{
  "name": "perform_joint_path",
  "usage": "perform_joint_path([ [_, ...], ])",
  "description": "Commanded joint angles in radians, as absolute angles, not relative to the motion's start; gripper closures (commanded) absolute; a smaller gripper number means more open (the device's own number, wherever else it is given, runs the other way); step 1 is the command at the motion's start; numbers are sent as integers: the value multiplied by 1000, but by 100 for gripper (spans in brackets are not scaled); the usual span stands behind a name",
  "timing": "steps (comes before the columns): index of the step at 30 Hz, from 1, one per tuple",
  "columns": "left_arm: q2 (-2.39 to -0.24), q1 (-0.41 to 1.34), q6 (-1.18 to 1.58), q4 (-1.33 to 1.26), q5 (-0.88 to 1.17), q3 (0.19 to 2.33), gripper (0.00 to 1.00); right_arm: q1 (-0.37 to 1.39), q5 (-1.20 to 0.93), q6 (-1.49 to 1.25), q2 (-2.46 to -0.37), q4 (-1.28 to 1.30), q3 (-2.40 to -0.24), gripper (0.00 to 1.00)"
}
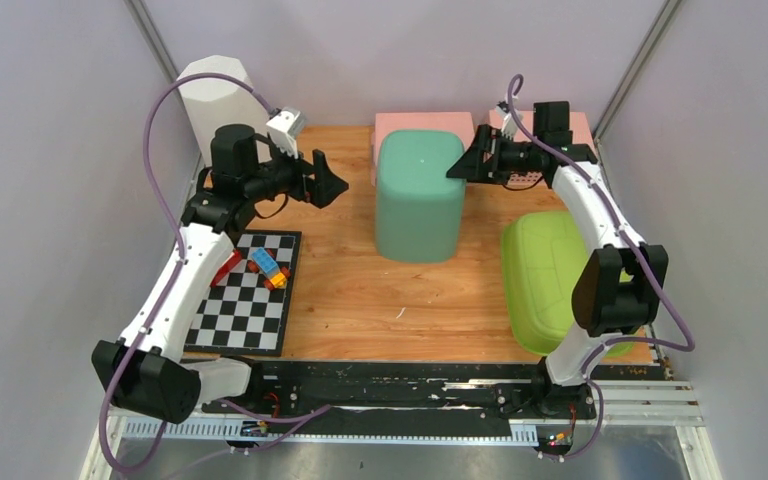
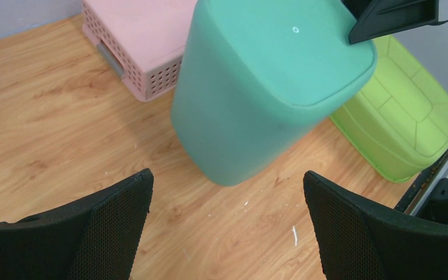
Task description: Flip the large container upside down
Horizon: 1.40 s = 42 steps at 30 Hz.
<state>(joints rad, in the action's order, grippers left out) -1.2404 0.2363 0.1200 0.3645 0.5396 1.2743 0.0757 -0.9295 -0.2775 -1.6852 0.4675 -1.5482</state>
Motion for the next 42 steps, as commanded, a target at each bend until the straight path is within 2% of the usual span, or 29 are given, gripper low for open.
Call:
perform_joint_path([
  [1,-1200,216,58,384,557,1242,0,149,-911,-300,-1713,457,-1561,3],
  [15,-1118,216,-123,415,489,1259,0,371,-890,-329,-1833,418,-1621,3],
  [24,-1077,218,-442,558,584,1289,0,442,-929,-379,-1918,358,-1690,3],
  [27,-1082,250,-592,648,608,1302,0,431,-943,-371,-1916,357,-1697,3],
  [31,-1097,385,-721,703,430,1282,0,380,-979,-366,-1872,353,-1674,2],
  [35,-1101,457,-705,615,298,1233,0,313,-1001,-337,-1791,351,-1610,2],
  [42,-1129,480,-634,510,263,1218,0,240,-1030,-270,-1694,351,-1453,2],
])
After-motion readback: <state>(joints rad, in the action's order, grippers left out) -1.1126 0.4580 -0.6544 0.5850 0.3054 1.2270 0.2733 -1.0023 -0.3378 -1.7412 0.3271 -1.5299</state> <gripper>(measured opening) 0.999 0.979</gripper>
